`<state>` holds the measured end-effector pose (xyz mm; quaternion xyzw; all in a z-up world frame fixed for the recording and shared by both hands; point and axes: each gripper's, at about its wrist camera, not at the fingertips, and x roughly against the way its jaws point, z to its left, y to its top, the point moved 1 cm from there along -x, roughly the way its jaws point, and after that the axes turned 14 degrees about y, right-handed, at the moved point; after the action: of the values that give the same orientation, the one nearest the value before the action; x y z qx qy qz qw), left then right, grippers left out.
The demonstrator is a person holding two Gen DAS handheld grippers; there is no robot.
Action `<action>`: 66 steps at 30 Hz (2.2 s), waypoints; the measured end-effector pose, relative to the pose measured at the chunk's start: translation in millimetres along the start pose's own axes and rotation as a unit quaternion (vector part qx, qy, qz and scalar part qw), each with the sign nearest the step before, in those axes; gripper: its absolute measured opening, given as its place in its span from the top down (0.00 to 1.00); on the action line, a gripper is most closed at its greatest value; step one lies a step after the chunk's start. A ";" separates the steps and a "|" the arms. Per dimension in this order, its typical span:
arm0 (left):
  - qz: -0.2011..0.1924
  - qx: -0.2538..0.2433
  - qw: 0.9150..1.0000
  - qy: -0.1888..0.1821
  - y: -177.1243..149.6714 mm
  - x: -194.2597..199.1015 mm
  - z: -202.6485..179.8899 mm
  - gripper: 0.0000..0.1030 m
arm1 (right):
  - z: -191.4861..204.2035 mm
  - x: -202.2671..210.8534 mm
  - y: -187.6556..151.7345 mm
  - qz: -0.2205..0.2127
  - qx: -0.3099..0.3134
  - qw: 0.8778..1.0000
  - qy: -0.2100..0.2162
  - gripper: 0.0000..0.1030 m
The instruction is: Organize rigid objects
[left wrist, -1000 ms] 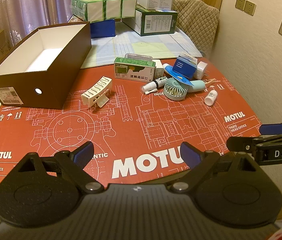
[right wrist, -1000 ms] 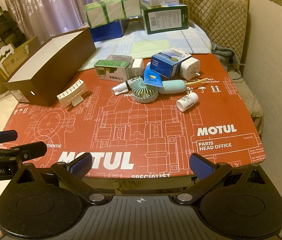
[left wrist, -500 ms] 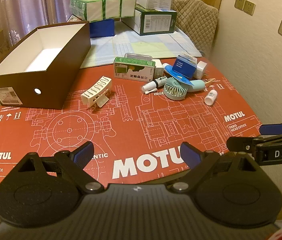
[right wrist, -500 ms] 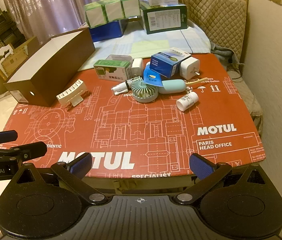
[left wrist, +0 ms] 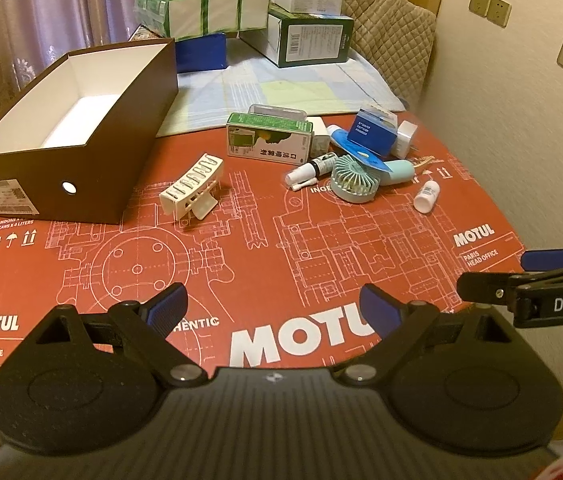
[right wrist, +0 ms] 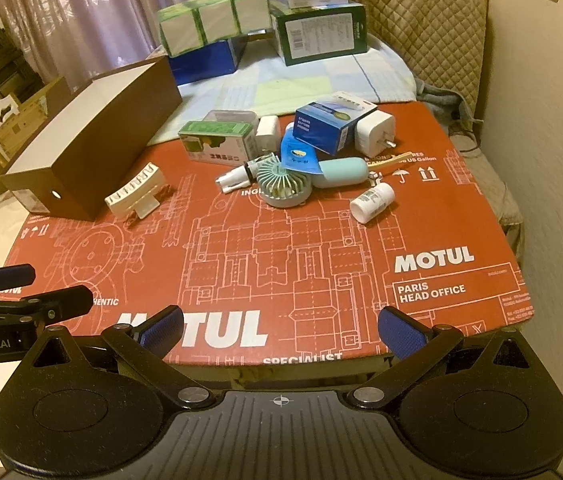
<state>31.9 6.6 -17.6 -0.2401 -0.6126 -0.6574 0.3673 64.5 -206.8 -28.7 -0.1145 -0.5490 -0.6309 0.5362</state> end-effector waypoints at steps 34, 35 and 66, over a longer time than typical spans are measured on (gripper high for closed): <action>-0.024 -0.076 0.997 0.015 63.4 -117.3 29.4 0.18 | -53.4 -53.4 48.9 -0.037 -0.042 0.998 -0.036 0.02; -0.027 -0.078 0.996 0.013 65.7 -120.8 29.9 0.18 | -55.3 -54.7 49.6 -0.039 -0.044 0.998 -0.037 0.02; 0.068 -0.043 0.997 -0.020 90.8 -190.6 28.0 0.77 | -89.3 -84.2 64.7 -0.054 -0.082 0.993 -0.060 0.37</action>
<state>215.9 71.9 -102.6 -0.3094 -0.5734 -0.6518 0.3882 189.7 -221.8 -86.7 -0.1662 -0.5321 -0.6937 0.4561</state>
